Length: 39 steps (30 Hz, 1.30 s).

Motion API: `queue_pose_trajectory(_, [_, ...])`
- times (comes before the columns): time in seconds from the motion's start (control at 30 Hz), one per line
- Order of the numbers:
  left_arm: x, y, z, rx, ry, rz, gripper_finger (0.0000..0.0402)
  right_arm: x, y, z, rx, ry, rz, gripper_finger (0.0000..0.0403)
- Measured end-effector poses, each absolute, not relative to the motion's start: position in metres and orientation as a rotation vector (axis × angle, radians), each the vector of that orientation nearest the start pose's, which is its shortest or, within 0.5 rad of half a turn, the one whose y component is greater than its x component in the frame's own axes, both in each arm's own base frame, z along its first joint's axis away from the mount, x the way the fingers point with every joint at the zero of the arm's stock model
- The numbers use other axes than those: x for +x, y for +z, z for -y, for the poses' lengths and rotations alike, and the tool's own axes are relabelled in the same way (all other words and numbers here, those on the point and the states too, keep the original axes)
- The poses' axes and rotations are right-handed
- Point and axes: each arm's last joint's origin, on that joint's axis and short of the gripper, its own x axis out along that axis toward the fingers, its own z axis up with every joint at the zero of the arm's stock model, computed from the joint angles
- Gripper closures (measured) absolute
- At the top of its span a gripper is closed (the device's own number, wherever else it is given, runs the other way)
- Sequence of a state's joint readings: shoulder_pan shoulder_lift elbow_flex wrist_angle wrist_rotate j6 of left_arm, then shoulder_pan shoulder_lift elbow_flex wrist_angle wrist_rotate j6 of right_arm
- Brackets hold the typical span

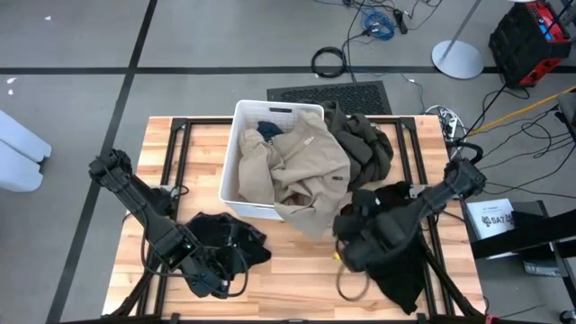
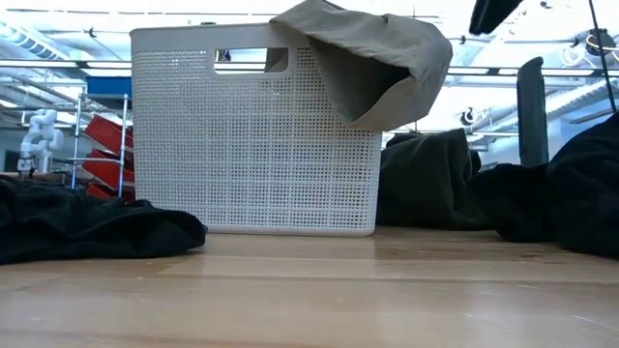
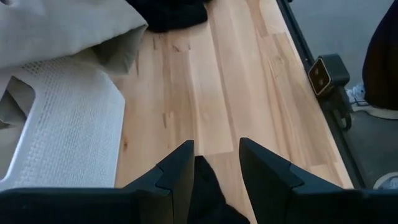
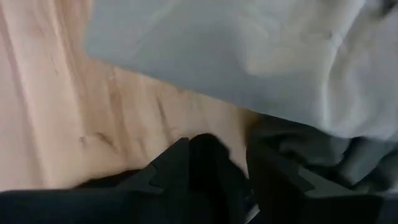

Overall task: Sort clothes
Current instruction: Put the brown shorts into the white laundry bin

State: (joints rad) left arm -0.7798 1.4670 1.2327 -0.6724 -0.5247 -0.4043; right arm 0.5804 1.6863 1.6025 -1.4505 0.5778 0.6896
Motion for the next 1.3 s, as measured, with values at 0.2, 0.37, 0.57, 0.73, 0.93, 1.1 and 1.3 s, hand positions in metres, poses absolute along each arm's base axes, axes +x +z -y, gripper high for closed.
queue_pose_trajectory(0.2, [0.229, 0.295, 0.198, 0.161, -0.069, -0.746, 0.0265, 0.248, 0.306, -0.183, -0.587, -0.349, -1.039, 0.0298])
queue_pose_trajectory(0.37, [0.232, 0.295, 0.194, 0.174, -0.062, -0.746, 0.0265, 0.247, 0.306, -0.181, -0.632, -0.358, -1.050, 0.0324])
queue_pose_trajectory(0.57, [0.235, 0.295, 0.192, 0.162, -0.050, -0.740, 0.0265, 0.258, 0.306, -0.161, -0.671, -0.412, -1.086, 0.0339])
queue_pose_trajectory(0.73, [0.235, 0.295, 0.192, 0.160, -0.050, -0.740, 0.0265, 0.266, 0.306, -0.145, -0.655, -0.440, -1.135, 0.0340])
queue_pose_trajectory(0.93, [0.235, 0.295, 0.192, 0.161, -0.050, -0.742, 0.0265, 0.273, 0.303, -0.138, -0.525, -0.402, -1.202, 0.0339])
queue_pose_trajectory(1.1, [0.235, 0.295, 0.192, 0.160, -0.052, -0.743, 0.0265, 0.274, 0.303, -0.133, -0.392, -0.486, -1.195, 0.0332])
queue_pose_trajectory(1.3, [0.235, 0.295, 0.192, 0.160, -0.052, -0.743, 0.0265, 0.272, 0.303, -0.131, -0.413, -0.493, -1.218, 0.0292])
